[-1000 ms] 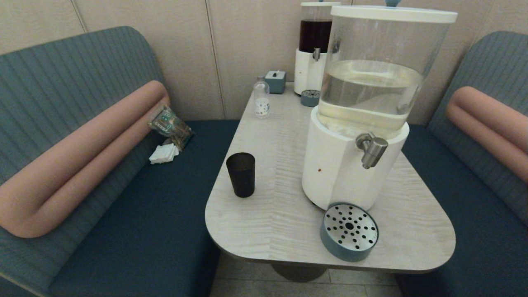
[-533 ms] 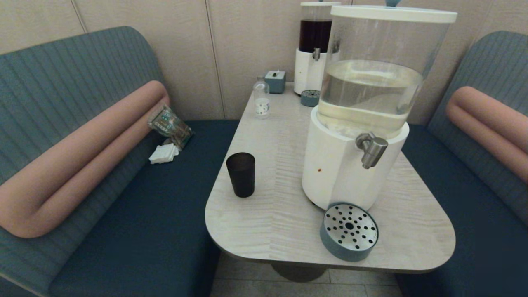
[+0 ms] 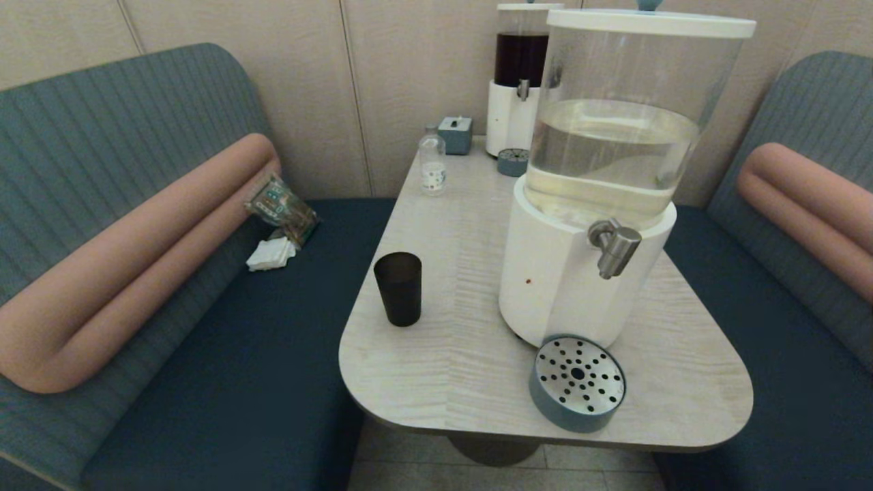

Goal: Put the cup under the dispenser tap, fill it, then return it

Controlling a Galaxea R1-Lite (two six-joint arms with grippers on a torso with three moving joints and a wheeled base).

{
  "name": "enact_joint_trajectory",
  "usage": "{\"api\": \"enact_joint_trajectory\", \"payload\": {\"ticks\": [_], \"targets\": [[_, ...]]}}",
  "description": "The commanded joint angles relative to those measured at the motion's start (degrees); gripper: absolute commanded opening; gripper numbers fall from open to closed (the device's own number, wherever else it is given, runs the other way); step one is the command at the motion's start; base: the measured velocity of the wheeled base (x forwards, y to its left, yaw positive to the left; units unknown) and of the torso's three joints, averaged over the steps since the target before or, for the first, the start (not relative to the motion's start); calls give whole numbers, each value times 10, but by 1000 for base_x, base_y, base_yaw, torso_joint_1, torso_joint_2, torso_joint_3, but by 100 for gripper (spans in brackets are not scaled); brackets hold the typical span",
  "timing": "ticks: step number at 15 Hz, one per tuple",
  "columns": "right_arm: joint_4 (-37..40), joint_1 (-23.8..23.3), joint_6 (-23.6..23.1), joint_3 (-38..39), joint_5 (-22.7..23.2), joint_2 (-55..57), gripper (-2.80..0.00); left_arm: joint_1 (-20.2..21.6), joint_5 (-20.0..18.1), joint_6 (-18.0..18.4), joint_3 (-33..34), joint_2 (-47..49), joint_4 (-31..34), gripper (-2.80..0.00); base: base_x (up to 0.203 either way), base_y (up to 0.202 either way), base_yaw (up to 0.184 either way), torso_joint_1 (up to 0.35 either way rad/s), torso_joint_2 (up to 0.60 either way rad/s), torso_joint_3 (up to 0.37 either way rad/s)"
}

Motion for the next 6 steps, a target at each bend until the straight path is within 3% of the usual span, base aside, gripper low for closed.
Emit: {"api": "enact_joint_trajectory", "payload": {"ticks": [1, 6], "targets": [[0, 0, 1, 9, 1, 0, -280, 0, 0, 0, 0, 1, 1, -280, 0, 0, 0, 0, 0, 0], [0, 0, 2, 9, 1, 0, -280, 0, 0, 0, 0, 1, 1, -280, 0, 0, 0, 0, 0, 0]]}}
